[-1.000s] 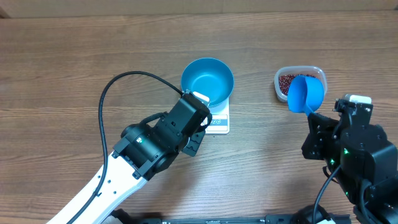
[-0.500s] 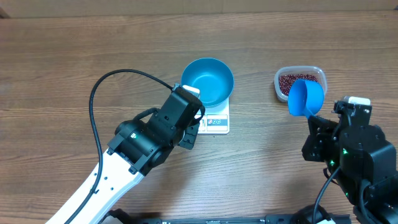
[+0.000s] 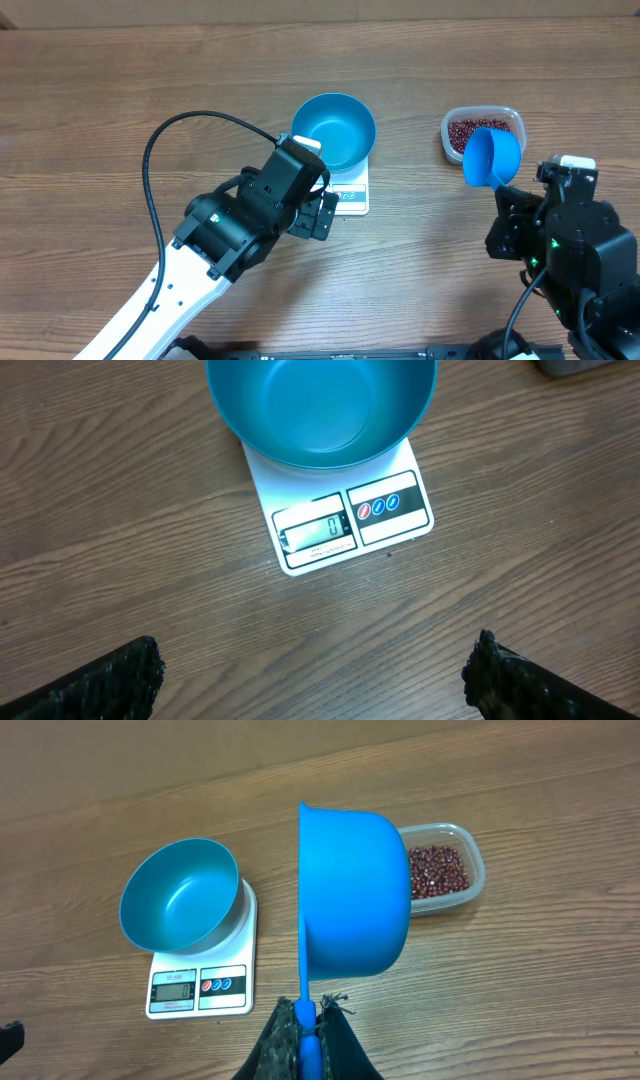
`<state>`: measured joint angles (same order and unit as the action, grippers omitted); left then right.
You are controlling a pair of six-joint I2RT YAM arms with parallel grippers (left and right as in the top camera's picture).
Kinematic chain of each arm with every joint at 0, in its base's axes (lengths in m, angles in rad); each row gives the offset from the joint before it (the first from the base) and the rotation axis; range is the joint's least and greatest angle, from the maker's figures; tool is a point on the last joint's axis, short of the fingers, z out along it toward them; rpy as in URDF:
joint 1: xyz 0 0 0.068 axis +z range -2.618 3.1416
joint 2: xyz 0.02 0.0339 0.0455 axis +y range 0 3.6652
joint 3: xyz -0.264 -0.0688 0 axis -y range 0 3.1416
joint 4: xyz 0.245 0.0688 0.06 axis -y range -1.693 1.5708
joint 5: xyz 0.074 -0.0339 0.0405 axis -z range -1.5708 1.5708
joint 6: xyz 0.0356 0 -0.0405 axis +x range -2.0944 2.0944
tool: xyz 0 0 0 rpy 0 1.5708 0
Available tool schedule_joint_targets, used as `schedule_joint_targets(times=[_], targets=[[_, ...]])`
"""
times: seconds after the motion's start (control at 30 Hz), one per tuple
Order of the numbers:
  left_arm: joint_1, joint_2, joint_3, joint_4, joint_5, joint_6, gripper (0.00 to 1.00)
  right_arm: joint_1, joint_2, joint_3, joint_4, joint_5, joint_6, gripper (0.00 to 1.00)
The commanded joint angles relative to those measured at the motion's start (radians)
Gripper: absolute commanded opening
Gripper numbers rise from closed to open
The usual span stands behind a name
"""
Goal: Scoop item into bowl and weigh 150g on scale
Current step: 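Lower the blue scoop with the right gripper into the bean tub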
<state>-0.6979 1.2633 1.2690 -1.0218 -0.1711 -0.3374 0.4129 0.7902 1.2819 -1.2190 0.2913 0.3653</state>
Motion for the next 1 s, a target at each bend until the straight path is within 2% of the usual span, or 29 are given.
schedule_joint_targets(times=[0.0, 0.2, 0.37, 0.67, 0.97], targets=[[0.006, -0.015, 0.003, 0.001, 0.005, -0.002, 1.0, -0.004, -0.002, 0.022, 0.006, -0.001, -0.004, 0.04], [0.006, -0.015, 0.003, 0.001, 0.005, -0.003, 1.0, -0.004, 0.032, 0.033, 0.032, -0.006, -0.05, 0.04], [0.006, -0.015, 0.003, 0.001, 0.005, -0.002, 1.0, -0.004, 0.147, 0.134, 0.023, 0.0, -0.103, 0.04], [0.006, -0.015, 0.003, 0.001, 0.005, -0.002, 1.0, -0.015, 0.478, 0.412, -0.123, 0.192, -0.158, 0.04], [0.006, -0.015, 0.003, 0.001, 0.005, -0.002, 1.0, -0.154, 0.815, 0.502, -0.197, 0.253, -0.158, 0.04]])
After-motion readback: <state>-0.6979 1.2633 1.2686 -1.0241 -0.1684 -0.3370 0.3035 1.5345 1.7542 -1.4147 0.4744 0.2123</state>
